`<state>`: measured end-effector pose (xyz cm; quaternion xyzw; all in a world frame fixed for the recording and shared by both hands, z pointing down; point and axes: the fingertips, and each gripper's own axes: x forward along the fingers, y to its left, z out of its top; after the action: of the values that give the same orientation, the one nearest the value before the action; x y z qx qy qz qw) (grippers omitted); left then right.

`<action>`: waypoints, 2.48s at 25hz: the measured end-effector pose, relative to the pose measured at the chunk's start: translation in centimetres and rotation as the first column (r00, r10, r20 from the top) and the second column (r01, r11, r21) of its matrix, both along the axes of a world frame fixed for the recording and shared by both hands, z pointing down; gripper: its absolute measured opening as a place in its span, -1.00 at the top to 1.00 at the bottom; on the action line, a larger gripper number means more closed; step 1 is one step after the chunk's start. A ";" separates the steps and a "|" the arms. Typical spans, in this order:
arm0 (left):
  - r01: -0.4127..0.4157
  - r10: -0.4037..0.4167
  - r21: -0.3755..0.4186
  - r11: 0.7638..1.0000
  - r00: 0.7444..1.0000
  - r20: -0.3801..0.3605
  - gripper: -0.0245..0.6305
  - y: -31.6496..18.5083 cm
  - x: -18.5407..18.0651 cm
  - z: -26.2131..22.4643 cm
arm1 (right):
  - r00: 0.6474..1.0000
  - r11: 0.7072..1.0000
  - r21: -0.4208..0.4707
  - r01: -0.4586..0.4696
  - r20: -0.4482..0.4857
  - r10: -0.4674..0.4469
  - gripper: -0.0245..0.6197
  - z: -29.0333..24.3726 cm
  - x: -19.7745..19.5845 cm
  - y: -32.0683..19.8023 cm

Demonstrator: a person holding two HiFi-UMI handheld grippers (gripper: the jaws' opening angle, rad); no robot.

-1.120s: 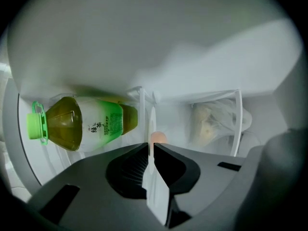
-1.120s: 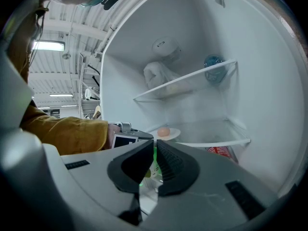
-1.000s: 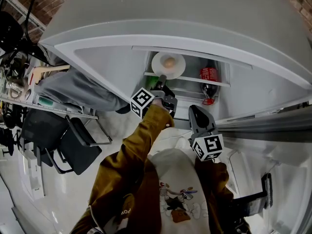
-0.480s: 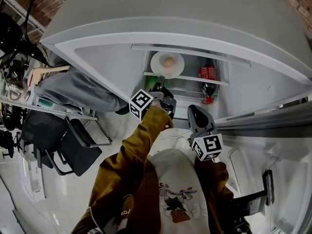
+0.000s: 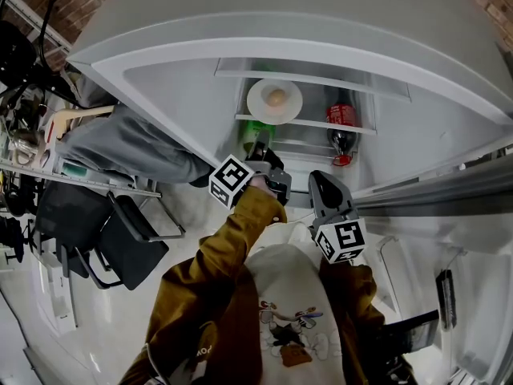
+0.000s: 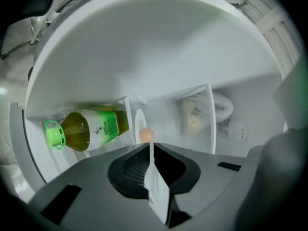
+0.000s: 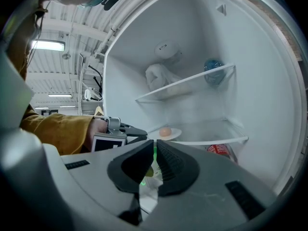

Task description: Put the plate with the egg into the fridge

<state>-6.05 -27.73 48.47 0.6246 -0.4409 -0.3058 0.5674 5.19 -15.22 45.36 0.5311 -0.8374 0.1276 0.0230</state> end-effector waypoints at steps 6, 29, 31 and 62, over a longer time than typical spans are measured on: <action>-0.035 0.034 0.062 0.997 0.999 0.021 0.86 2.0 0.0 -2.0 | 1.000 1.000 -0.004 -0.009 0.005 0.009 0.90 0.1 -0.4 0.6; -0.505 0.223 0.435 0.746 0.804 0.552 0.91 21.7 -5.4 -8.2 | 0.993 0.991 0.078 -0.111 -0.038 0.114 0.90 -2.8 -6.1 9.8; -0.523 0.198 0.443 0.728 0.779 0.595 0.91 23.2 -6.4 -8.5 | 0.991 0.990 0.065 -0.127 -0.027 0.129 0.90 -2.7 -6.6 11.0; -0.560 0.225 0.412 0.718 0.747 0.625 0.91 29.3 -0.7 -9.2 | 0.996 0.993 0.090 -0.081 -0.019 0.083 0.90 -4.7 -2.9 15.5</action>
<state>-6.77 1.56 39.29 0.9068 -0.3163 -0.1046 0.2584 2.34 0.25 40.62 0.5669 -0.8194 0.0849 0.0034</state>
